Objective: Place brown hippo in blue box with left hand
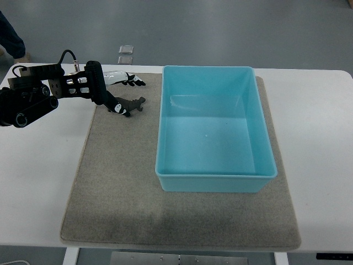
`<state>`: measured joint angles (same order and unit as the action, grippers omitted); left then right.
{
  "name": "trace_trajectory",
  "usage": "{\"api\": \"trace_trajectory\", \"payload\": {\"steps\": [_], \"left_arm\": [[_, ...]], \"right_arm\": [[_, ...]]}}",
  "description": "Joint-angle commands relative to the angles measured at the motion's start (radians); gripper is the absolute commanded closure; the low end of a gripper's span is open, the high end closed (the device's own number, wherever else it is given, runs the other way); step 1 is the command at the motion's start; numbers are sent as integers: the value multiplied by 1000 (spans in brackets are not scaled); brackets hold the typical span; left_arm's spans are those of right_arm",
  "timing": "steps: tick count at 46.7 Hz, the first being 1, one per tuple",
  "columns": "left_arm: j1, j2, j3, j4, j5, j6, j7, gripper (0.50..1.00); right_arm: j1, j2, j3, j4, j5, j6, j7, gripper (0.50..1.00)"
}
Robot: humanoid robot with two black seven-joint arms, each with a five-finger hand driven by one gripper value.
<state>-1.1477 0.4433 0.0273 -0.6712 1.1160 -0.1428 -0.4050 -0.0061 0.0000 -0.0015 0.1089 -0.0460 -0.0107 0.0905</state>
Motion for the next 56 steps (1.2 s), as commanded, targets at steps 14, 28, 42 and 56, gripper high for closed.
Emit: {"api": "trace_trajectory", "payload": {"steps": [14, 28, 42, 56], "left_arm": [[-6, 5, 14, -4, 4, -8, 0, 791], [-10, 9, 20, -2, 33, -66, 0, 1000], [-33, 9, 5, 5, 47, -64, 0, 1000], [-124, 8, -95, -5, 31, -61, 0, 1000]], "right_arm": [[0, 0, 0, 0, 0, 0, 0, 564], [0, 0, 0, 0, 0, 0, 0, 564], [0, 0, 0, 0, 0, 0, 0, 564], [0, 0, 0, 0, 0, 0, 0, 564]]}}
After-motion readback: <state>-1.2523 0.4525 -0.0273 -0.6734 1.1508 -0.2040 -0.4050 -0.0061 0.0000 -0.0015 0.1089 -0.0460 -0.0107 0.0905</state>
